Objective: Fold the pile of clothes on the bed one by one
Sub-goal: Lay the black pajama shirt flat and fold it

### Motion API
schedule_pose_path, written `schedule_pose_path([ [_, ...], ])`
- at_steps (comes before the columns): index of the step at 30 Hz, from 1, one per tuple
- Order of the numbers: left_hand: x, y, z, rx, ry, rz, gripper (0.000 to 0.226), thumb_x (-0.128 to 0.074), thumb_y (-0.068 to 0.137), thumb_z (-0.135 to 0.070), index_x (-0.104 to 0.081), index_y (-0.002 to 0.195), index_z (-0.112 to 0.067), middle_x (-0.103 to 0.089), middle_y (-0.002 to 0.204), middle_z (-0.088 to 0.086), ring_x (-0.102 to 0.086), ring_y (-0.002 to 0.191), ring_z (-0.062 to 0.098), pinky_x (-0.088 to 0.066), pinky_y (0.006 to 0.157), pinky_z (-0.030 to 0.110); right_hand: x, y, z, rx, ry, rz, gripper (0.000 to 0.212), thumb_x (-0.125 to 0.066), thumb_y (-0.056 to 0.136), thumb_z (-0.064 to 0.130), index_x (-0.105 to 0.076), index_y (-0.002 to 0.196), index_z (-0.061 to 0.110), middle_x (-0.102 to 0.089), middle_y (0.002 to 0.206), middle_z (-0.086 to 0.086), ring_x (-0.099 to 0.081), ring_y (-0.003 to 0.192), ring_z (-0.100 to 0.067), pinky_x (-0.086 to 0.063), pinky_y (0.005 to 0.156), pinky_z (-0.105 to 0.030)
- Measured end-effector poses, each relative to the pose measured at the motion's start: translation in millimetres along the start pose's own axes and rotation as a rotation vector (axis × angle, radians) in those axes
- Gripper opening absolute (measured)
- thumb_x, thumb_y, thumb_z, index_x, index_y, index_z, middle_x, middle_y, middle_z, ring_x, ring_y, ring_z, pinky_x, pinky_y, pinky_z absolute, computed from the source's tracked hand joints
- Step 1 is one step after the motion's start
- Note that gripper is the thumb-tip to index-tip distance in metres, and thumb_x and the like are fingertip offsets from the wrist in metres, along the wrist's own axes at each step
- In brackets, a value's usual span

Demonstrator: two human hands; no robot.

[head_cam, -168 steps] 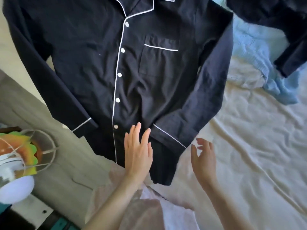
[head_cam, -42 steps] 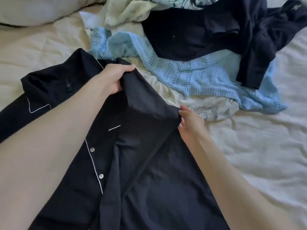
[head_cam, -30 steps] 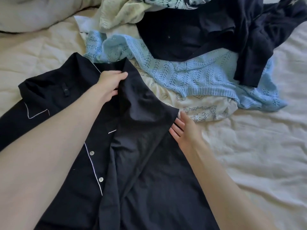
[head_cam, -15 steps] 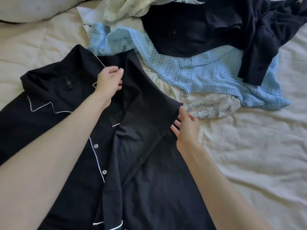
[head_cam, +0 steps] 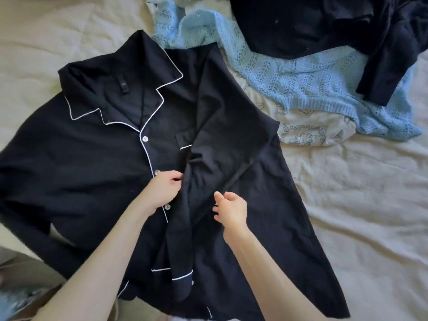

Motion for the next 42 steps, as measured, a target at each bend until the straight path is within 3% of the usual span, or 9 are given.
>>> schedule_pose_path([
  [3,-5,-10,7,-0.059,-0.044,-0.035,0.021,-0.051,0.094,-0.015,-0.066,0.1,-0.029,-0.068,0.096,-0.005,-0.061,0.09,0.008,-0.046,0.08,0.025,7,0,0,0.011,0.119,-0.058,0.022,-0.049,0.09,0.01,-0.042,0.07,0.013,-0.033,0.067,-0.003,-0.037,0.061,-0.016,-0.045,0.069,-0.035],
  [9,-36,-12,8,0.069,-0.445,0.024,0.024,-0.053,0.095,-0.022,-0.058,0.118,-0.018,-0.065,0.108,0.004,-0.061,0.093,0.017,-0.052,0.092,0.042,32,2,-17,-0.009,0.248,-0.068,0.013,-0.044,0.093,0.012,-0.045,0.081,0.012,-0.045,0.082,-0.009,-0.045,0.078,-0.024,-0.053,0.075,-0.034],
  [16,-38,-17,13,0.129,-0.564,0.244,0.025,-0.059,0.092,-0.028,-0.068,0.101,-0.006,-0.072,0.103,0.006,-0.067,0.096,0.018,-0.051,0.087,0.03,43,2,-20,0.066,0.231,-0.067,0.018,-0.044,0.095,0.014,-0.047,0.078,0.012,-0.049,0.086,-0.009,-0.048,0.08,-0.025,-0.053,0.076,-0.038],
  [21,13,-11,17,-0.033,-0.556,-0.035,0.023,-0.06,0.091,-0.024,-0.064,0.098,-0.003,-0.064,0.09,0.006,-0.057,0.086,0.018,-0.047,0.077,0.035,40,1,-18,0.105,0.222,-0.067,0.016,-0.047,0.095,0.017,-0.046,0.08,0.013,-0.046,0.089,-0.006,-0.041,0.079,-0.022,-0.044,0.072,-0.038],
  [27,13,-26,54,0.067,-0.372,0.126,0.034,-0.062,0.087,-0.041,-0.068,0.102,-0.012,-0.069,0.1,0.007,-0.066,0.089,0.019,-0.054,0.083,0.032,16,-9,-31,0.051,0.255,0.1,0.03,-0.061,0.09,0.04,-0.051,0.084,0.012,-0.059,0.097,-0.009,-0.058,0.091,-0.024,-0.052,0.091,-0.038],
  [31,-20,-50,92,0.108,-0.306,0.109,0.014,-0.07,0.083,-0.03,-0.069,0.091,-0.018,-0.066,0.084,-0.003,-0.059,0.077,0.01,-0.049,0.07,0.022,4,-23,-54,0.066,0.165,0.243,0.02,-0.064,0.089,0.031,-0.064,0.1,0.014,-0.069,0.109,-0.001,-0.063,0.105,-0.02,-0.052,0.089,-0.034],
  [35,-22,-59,107,0.084,-0.338,-0.072,0.01,-0.066,0.086,-0.022,-0.066,0.076,-0.023,-0.065,0.074,-0.008,-0.059,0.076,0.012,-0.048,0.075,0.027,-1,-36,-60,0.119,0.159,0.245,0.029,-0.059,0.092,0.016,-0.055,0.063,0.02,-0.066,0.079,0.001,-0.065,0.085,-0.015,-0.051,0.092,-0.034],
  [38,8,-63,118,0.116,-0.447,-0.22,0.005,-0.055,0.091,-0.028,-0.058,0.087,-0.029,-0.065,0.095,0.001,-0.061,0.088,0.022,-0.052,0.085,0.042,1,-40,-58,0.145,0.15,0.204,0.035,-0.055,0.095,0.019,-0.036,0.066,0.015,-0.05,0.051,0.009,-0.06,0.062,-0.012,-0.054,0.085,-0.032],
  [42,54,-75,120,-0.073,-0.29,-0.338,0.009,-0.053,0.091,-0.035,-0.059,0.085,-0.038,-0.061,0.092,-0.02,-0.057,0.082,-0.004,-0.042,0.072,0.016,-12,-57,-59,0.13,0.15,0.26,0.017,-0.052,0.097,0.023,-0.053,0.097,0.006,-0.06,0.075,-0.011,-0.064,0.071,-0.025,-0.058,0.07,-0.032],
])
Point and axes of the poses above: each hand's wrist, its own y-axis towards the middle knuckle, its own x-axis out of the back of the hand, z = x × y, the point moved 6 cm from there along y, towards the middle knuckle
